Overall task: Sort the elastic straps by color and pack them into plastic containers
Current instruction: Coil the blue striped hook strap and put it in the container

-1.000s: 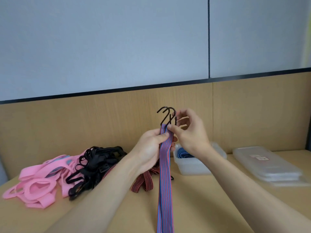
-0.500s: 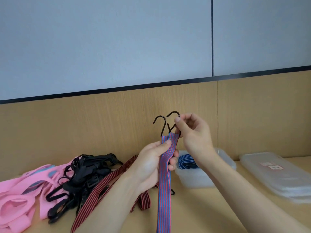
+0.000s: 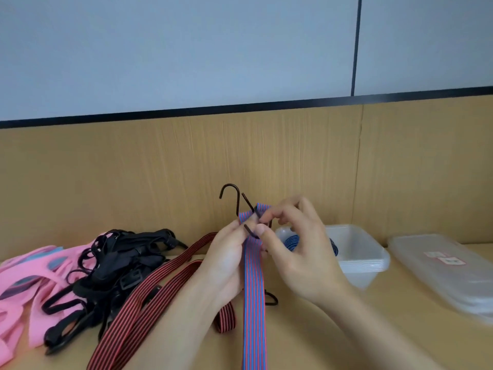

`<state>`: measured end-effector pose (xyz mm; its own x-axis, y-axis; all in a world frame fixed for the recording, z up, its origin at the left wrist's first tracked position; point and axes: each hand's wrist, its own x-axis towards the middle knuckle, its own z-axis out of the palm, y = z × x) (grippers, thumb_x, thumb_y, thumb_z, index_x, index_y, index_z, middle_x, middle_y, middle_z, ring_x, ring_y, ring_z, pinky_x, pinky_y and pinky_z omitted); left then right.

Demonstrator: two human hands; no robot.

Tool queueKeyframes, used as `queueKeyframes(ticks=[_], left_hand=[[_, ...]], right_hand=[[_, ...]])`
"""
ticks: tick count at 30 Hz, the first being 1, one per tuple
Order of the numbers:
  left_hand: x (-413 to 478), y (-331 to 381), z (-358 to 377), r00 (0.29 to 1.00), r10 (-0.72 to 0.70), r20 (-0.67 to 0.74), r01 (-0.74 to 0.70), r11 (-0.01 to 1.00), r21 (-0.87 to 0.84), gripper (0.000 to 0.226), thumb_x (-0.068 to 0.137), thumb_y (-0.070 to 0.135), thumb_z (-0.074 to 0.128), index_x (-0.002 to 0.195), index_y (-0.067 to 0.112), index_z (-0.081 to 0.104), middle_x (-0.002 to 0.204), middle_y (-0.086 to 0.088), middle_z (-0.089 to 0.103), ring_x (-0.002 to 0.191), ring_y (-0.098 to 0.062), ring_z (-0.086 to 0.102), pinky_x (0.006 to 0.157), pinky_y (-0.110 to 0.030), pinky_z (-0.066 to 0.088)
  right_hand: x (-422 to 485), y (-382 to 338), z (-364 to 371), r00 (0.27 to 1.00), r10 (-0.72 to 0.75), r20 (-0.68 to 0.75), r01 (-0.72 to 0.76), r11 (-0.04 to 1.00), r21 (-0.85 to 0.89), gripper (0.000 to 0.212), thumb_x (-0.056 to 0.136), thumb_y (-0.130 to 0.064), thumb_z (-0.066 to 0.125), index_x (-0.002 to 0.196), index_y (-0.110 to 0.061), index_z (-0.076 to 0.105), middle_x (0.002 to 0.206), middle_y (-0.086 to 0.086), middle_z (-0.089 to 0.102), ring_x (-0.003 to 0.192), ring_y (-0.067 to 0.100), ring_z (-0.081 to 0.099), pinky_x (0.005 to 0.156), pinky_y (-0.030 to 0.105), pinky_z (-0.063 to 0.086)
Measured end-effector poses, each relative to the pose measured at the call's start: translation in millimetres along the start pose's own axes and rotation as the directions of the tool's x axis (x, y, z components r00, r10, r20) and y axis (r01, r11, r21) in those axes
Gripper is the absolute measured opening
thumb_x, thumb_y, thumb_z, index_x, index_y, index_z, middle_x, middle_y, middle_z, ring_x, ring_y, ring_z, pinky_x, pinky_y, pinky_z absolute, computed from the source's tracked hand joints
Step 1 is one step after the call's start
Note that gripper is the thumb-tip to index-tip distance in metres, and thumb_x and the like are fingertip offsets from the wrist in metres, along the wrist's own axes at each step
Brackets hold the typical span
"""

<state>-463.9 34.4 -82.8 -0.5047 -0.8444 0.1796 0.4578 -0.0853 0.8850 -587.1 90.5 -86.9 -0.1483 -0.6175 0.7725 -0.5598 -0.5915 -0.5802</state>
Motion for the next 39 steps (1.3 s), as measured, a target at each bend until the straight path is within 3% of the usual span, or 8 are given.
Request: queueKeyframes(ticks=[4, 8, 10, 14, 17, 26, 30, 39], left_hand=[[-4, -1, -6, 0.997, 0.048, -0.054, -0.053, 0.995, -0.079, 0.024, 0.093, 0.021, 0.064, 0.107, 0.002, 0.070, 0.091, -0.011, 0.069, 0.082, -0.020, 0.068, 0.073, -0.029, 0.058], [-5, -1, -9, 0.992, 0.071, -0.100, -0.079, 0.994, -0.070, 0.018, 0.093, 0.018, 0.063, 0.100, 0.004, 0.072, 0.095, -0.016, 0.072, 0.091, -0.027, 0.071, 0.088, -0.036, 0.059], [-5, -1, -10, 0.990, 0.072, -0.124, -0.076, 0.997, -0.028, 0.021, 0.098, 0.015, 0.058, 0.106, 0.000, 0.070, 0.101, -0.019, 0.073, 0.091, -0.024, 0.071, 0.082, -0.032, 0.059], [-7, 2, -15, 0.987, 0.060, -0.150, -0.051, 0.997, 0.061, 0.016, 0.095, 0.019, 0.061, 0.090, 0.006, 0.070, 0.076, -0.005, 0.065, 0.058, -0.011, 0.059, 0.053, -0.019, 0.048], [-9, 8, -18, 0.992, 0.042, -0.121, -0.031, 0.996, 0.086, 0.017, 0.084, 0.024, 0.066, 0.084, 0.007, 0.066, 0.066, -0.002, 0.058, 0.047, -0.010, 0.050, 0.044, -0.019, 0.042], [-19, 9, -19, 0.999, -0.032, 0.018, 0.031, 0.996, 0.080, 0.014, 0.082, 0.019, 0.066, 0.084, 0.013, 0.078, 0.069, -0.001, 0.062, 0.053, -0.011, 0.057, 0.048, -0.023, 0.047], [-16, 7, -18, 1.000, 0.016, -0.010, -0.015, 0.996, 0.092, 0.012, 0.081, 0.015, 0.068, 0.088, 0.009, 0.076, 0.068, -0.001, 0.066, 0.051, -0.010, 0.058, 0.047, -0.021, 0.047], [-6, -6, -17, 0.990, 0.099, -0.104, -0.080, 0.983, 0.166, 0.025, 0.072, 0.009, 0.067, 0.095, -0.002, 0.067, 0.090, -0.017, 0.067, 0.078, -0.019, 0.066, 0.070, -0.022, 0.055]], right_hand=[[-1, 4, 13, 0.980, 0.193, -0.038, -0.195, 0.980, -0.048, 0.027, 0.088, -0.047, 0.071, 0.084, -0.031, 0.050, 0.080, -0.012, 0.057, 0.075, 0.009, 0.055, 0.065, 0.018, 0.043], [0, 6, 15, 0.978, 0.204, 0.040, -0.198, 0.973, -0.117, 0.037, 0.093, -0.034, 0.066, 0.062, -0.020, 0.051, 0.054, -0.013, 0.054, 0.053, 0.008, 0.045, 0.051, 0.020, 0.034], [1, 6, 12, 0.979, 0.203, 0.037, -0.198, 0.974, -0.113, 0.037, 0.094, -0.031, 0.066, 0.062, -0.018, 0.053, 0.054, -0.013, 0.053, 0.052, 0.008, 0.044, 0.051, 0.020, 0.033], [2, 8, 7, 0.976, 0.215, 0.024, -0.211, 0.971, -0.116, 0.031, 0.096, -0.029, 0.065, 0.067, -0.020, 0.060, 0.057, -0.018, 0.057, 0.054, 0.006, 0.048, 0.052, 0.016, 0.035], [1, 11, 2, 0.979, 0.203, 0.011, -0.198, 0.967, -0.161, 0.028, 0.096, -0.029, 0.065, 0.070, -0.026, 0.057, 0.067, -0.023, 0.061, 0.062, 0.006, 0.054, 0.055, 0.016, 0.039], [-1, 8, 0, 0.982, 0.185, -0.038, -0.189, 0.973, -0.132, 0.033, 0.091, -0.036, 0.069, 0.064, -0.025, 0.052, 0.062, -0.016, 0.059, 0.057, 0.009, 0.051, 0.052, 0.019, 0.037], [-1, 5, -1, 0.977, 0.212, -0.033, -0.214, 0.971, -0.107, 0.039, 0.092, -0.030, 0.070, 0.060, -0.023, 0.051, 0.055, -0.016, 0.055, 0.053, 0.009, 0.047, 0.051, 0.018, 0.034], [-6, -1, 7, 0.963, 0.249, 0.100, -0.241, 0.967, -0.086, 0.037, 0.089, -0.036, 0.073, 0.060, -0.020, 0.059, 0.055, -0.010, 0.064, 0.050, 0.006, 0.053, 0.050, 0.018, 0.036]])
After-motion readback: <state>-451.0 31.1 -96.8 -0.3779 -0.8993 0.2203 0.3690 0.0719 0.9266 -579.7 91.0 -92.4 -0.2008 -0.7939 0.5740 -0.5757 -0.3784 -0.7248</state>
